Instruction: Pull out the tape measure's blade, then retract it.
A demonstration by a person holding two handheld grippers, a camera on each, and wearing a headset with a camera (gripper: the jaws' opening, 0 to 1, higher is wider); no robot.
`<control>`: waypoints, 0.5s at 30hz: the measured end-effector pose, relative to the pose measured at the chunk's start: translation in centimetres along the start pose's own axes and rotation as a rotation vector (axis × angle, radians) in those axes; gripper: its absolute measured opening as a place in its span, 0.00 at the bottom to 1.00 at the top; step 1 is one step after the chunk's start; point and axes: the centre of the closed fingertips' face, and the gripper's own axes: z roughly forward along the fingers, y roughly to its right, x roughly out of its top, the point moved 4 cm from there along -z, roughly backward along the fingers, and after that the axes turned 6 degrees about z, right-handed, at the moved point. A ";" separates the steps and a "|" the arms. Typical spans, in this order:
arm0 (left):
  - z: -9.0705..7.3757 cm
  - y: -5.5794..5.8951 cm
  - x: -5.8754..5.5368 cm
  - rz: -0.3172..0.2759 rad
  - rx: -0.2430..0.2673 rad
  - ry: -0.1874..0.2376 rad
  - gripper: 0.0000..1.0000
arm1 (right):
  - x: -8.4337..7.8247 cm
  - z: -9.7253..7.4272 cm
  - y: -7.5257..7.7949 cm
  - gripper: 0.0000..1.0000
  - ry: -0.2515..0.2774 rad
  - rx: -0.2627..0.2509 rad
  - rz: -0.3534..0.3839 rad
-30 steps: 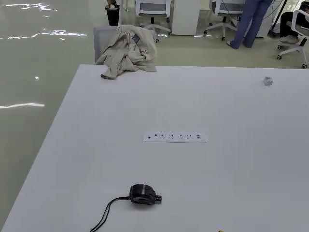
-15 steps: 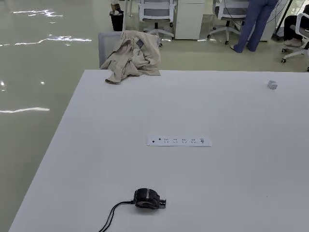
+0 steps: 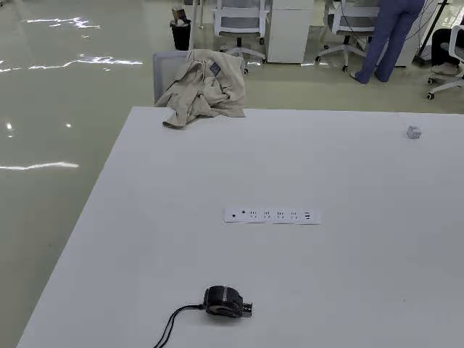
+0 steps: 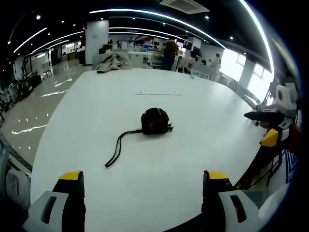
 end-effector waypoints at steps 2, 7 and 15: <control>-0.1 0.0 0.1 0.000 0.002 0.002 1.00 | 0.0 -0.1 0.0 1.00 0.001 -0.002 0.003; -0.1 0.0 0.0 -0.006 0.005 0.001 1.00 | -0.1 -0.2 0.2 1.00 -0.001 -0.013 0.007; -0.2 -0.4 0.2 -0.008 0.013 0.002 1.00 | -0.2 -0.5 0.4 1.00 -0.006 -0.030 0.014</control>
